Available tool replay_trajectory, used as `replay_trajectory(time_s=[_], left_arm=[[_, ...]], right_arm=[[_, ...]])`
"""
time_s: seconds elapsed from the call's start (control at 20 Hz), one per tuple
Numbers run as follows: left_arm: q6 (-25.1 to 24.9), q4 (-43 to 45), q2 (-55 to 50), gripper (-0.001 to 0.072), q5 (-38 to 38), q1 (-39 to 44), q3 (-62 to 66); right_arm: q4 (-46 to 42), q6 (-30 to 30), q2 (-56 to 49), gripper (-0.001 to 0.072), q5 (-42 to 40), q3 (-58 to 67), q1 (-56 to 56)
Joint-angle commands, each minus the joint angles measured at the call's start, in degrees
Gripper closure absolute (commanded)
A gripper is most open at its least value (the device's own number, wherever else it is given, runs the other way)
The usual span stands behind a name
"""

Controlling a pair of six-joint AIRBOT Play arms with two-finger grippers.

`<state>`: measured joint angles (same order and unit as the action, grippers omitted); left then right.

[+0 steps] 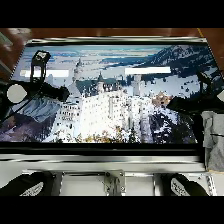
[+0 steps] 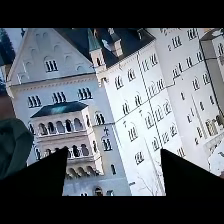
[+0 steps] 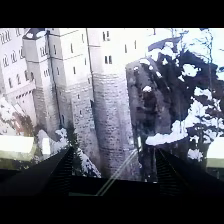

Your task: Fold the shirts.

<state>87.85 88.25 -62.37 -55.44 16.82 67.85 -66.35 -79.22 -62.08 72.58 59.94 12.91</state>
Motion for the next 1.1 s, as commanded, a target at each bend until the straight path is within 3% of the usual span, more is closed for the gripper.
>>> replay_trajectory(time_s=[0.0,0.05,0.1,0.15,0.2,0.25,0.3,0.5,0.65,0.9,1.05], left_arm=[[0.31,-1.75,-0.17,0.0042,2.19,-0.13,0.02],[1.42,-1.79,-0.13,0.0046,2.34,-0.11,0.02],[2.43,-0.85,-0.11,0.0111,2.21,-0.15,0.04],[2.29,2.86,-0.2,0.0261,1.73,-0.42,0.02],[2.58,9.51,-0.37,0.0239,0.22,-1.22,0.02],[2.89,15.19,-0.96,0.0042,-0.26,-3.54,0.07],[3.04,18.75,-2.21,-0.0013,-0.35,-7.17,0.87],[4.17,12.24,-13.0,-0.0013,-2.84,-27.26,8.66],[4.17,3.08,-22.49,-0.0013,-1.31,-36.57,10.03],[4.35,2.54,-32.33,-0.0013,-1.33,-39.56,10.03],[-0.02,-3.69,-35.5,-0.0013,0.04,-37.57,10.03]], right_arm=[[0.52,-1.66,0.04,0.0081,3.96,-0.02,0.02],[0.5,-3.23,0.04,0.0081,4.87,-0.02,0.02],[0.52,-5.2,0.04,0.0081,5.86,-0.02,0.02],[0.5,-7.08,0.04,0.0081,6.95,-0.02,0.02],[0.52,-8.94,0.04,0.0081,8.2,-0.02,0.02],[0.52,-10.93,0.04,0.0081,9.64,-0.02,0.02],[0.52,-12.76,0.04,0.0081,10.93,-0.02,0.02],[1.62,-18.91,0.04,0.0081,14.49,-0.02,0.02],[3.28,-19.65,0.04,0.0081,15.02,-0.02,0.02],[1.95,-19.82,0.04,0.0081,14.19,-0.02,0.02],[1.36,-20.2,0.04,0.0081,12.61,-0.02,0.02]])
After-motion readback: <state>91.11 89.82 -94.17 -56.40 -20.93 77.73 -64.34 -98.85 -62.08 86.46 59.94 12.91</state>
